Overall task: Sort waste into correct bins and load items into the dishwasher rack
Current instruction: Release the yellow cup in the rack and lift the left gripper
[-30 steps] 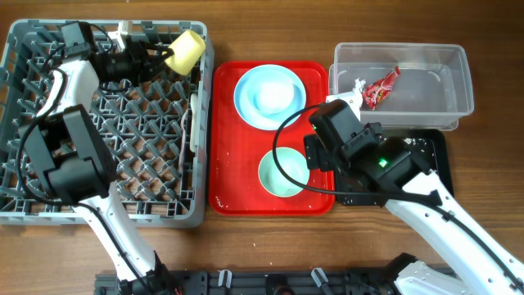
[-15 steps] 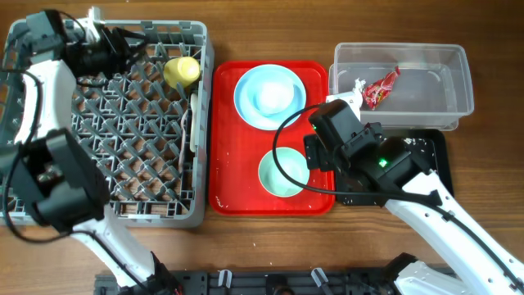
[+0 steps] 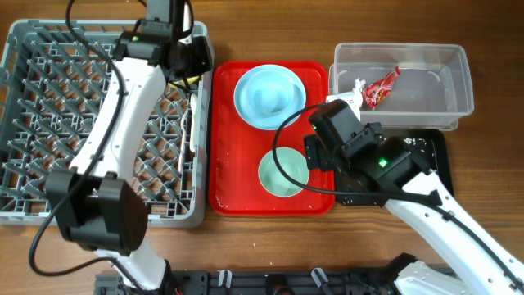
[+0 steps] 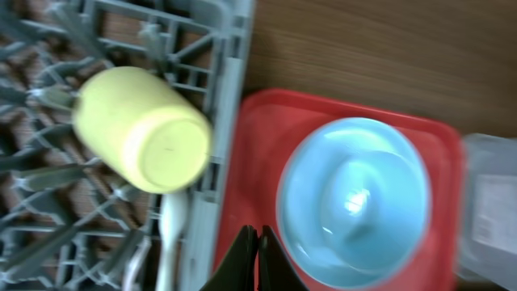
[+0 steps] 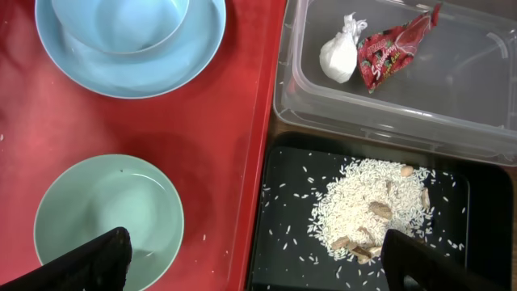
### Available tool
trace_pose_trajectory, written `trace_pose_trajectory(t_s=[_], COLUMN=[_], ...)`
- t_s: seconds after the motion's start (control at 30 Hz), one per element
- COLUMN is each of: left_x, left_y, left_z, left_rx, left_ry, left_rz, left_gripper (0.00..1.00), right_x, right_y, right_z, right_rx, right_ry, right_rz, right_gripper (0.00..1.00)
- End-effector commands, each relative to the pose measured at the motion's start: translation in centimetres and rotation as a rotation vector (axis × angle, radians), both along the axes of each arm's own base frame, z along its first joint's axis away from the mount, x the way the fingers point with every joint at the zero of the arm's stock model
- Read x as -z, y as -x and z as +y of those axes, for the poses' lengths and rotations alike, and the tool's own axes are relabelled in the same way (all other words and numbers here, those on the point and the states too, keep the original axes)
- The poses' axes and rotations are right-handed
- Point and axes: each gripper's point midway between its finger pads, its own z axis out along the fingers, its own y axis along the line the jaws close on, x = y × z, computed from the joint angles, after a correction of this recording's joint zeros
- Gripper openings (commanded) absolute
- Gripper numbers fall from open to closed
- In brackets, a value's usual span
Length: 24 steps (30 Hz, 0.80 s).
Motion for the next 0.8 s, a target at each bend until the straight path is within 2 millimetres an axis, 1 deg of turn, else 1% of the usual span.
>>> trace_pose_trajectory(t_s=[0.0, 0.03, 0.07, 0.1, 0.13, 0.2, 0.27, 0.33, 0.37, 0.4, 0.47, 0.5, 0.53, 0.57, 0.6, 0.63, 0.67, 0.7, 0.73, 0.77], left_x=[3.7, 4.6, 6.0, 6.8, 7.0, 6.8, 6.8, 6.5, 5.5, 4.1, -0.3, -2.6, -5.8, -8.2, -10.2, -11.2, -11.5, -11.0, -9.5, -8.0], left_y=[-0.6, -0.7, -0.9, -1.1, -1.3, -1.5, -1.5, -2.1, -2.5, -2.8, -3.0, -2.8, -2.0, -0.7, 1.3, 3.1, 5.9, 7.9, 10.4, 12.1], left_z=[2.5, 2.6, 2.8, 3.6, 4.5, 5.8, 6.3, 6.5, 6.9, 7.0, 6.8, 6.5, 5.8, 3.9, 1.5, -0.2, -1.5, -1.8, -1.4, -1.1], left_rx=[-0.057, -0.059, -0.065, -0.084, -0.108, -0.146, -0.159, -0.17, -0.186, -0.194, -0.219, -0.24, -0.25, -0.186, -0.092, -0.025, 0.032, 0.044, 0.03, 0.018], left_ry=[-0.116, -0.119, -0.138, -0.182, -0.231, -0.28, -0.296, -0.3, -0.316, -0.312, -0.276, -0.245, -0.168, -0.052, 0.075, 0.161, 0.235, 0.252, 0.238, 0.224], left_rz=[0.066, 0.084, 0.107, 0.115, 0.109, 0.098, 0.099, 0.071, 0.038, 0.001, -0.095, -0.148, -0.208, -0.234, -0.227, -0.2, -0.131, -0.056, 0.063, 0.16], left_gripper=[0.04, 0.04, 0.04, 0.04, 0.04, 0.04, 0.04, 0.04, 0.04, 0.04, 0.04, 0.06, 0.13, 0.16, 0.27, 0.51, 0.7, 0.73, 0.74, 0.73], right_x=[-0.1, -0.1, -0.2, -0.1, -0.1, -0.1, -0.1, -0.1, -0.1, -0.1, -0.1, -0.1, -0.1, -0.1, -0.1, -0.1, -0.1, -0.1, -0.1, -0.1], right_y=[-0.3, -0.3, -0.3, -0.3, -0.3, -0.3, -0.3, -0.3, -0.3, -0.3, -0.3, -0.3, -0.3, -0.3, -0.3, -0.3, -0.3, -0.3, -0.3, -0.3], right_z=[0.1, 0.1, 0.1, 0.1, 0.1, 0.1, 0.1, 0.1, 0.1, 0.1, 0.1, 0.1, 0.1, 0.1, 0.1, 0.1, 0.1, 0.1, 0.1, 0.1], right_rx=[-0.002, -0.003, -0.002, -0.003, -0.003, -0.002, -0.002, -0.003, -0.003, -0.003, -0.003, -0.003, -0.002, -0.002, -0.002, -0.003, -0.003, -0.002, -0.002, -0.003], right_ry=[-0.002, -0.002, -0.001, -0.002, -0.002, -0.002, -0.002, -0.002, -0.002, -0.001, -0.002, -0.002, -0.002, -0.002, -0.002, -0.002, -0.002, -0.002, -0.002, -0.002], right_rz=[-0.002, -0.002, -0.002, -0.002, -0.002, -0.002, -0.002, -0.002, -0.002, -0.001, -0.002, -0.002, -0.001, -0.002, -0.002, -0.002, -0.002, -0.002, -0.002, -0.002], right_gripper=[1.0, 1.0, 1.0, 1.0, 1.0, 1.0, 1.0, 1.0, 1.0, 1.0, 1.0, 1.0, 1.0, 1.0, 1.0, 1.0, 1.0, 1.0, 1.0, 1.0])
